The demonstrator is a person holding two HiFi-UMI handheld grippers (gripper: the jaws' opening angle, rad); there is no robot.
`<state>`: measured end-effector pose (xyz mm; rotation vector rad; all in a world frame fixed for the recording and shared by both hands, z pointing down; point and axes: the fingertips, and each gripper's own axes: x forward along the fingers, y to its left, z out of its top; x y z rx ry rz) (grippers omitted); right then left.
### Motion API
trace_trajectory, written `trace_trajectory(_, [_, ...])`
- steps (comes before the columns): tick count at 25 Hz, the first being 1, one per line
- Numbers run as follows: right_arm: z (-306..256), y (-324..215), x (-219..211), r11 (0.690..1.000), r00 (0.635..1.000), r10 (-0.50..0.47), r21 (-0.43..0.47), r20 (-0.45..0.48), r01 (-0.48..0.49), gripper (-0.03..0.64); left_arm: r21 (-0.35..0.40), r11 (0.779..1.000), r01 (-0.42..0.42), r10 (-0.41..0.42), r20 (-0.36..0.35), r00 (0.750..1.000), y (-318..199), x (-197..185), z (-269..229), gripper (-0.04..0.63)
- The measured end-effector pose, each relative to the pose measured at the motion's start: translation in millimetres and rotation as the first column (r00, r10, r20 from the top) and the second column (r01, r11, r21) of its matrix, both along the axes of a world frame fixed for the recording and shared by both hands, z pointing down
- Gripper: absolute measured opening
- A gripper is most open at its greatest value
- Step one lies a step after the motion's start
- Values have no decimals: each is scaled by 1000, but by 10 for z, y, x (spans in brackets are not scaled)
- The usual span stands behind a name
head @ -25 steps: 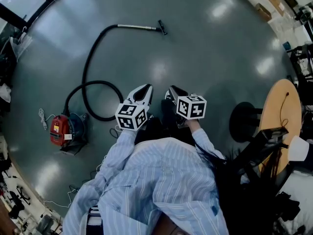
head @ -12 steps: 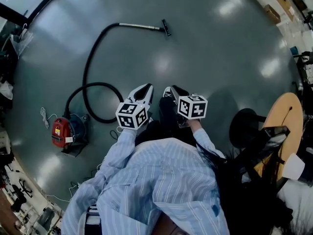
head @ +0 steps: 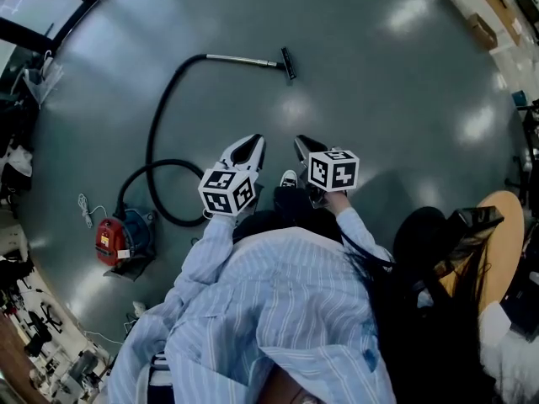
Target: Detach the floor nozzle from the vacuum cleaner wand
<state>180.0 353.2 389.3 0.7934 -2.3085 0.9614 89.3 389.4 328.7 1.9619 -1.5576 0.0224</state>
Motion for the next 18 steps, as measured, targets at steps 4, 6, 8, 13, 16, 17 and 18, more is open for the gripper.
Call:
trace_trajectory(4, [-46,-459,69,1000,1000,3,3,18,-3,34,13,1000,16,-16,18,1000,-385,68,-66,25])
trace_trajectory(6, [-48,-579,58,1000,1000,-7,1,27,7,34,13,1000,26,-26,26,999,-495,61,-71,25])
trace_trajectory(8, [-62,-667,13,1000,999,-26,0,36,26,34,12,999,37,-37,36,999,-600,19,-85,25])
trace_trajectory(13, [-10,-905,-142,999,999,-38,-19,38,38,34,5,998,57,-57,37,998,-874,-179,-78,25])
trace_trajectory(16, [103,-981,-325,999,999,-22,-26,23,22,34,-10,999,42,-41,29,999,-995,-419,72,25])
trace_trajectory(17, [143,-1036,-377,1000,1000,-11,-26,19,11,34,-13,999,31,-30,24,999,-1072,-492,129,25])
trace_trajectory(18, [179,-1116,-413,1000,1000,3,-26,12,-2,34,-15,1000,19,-18,18,1000,-1171,-551,178,25])
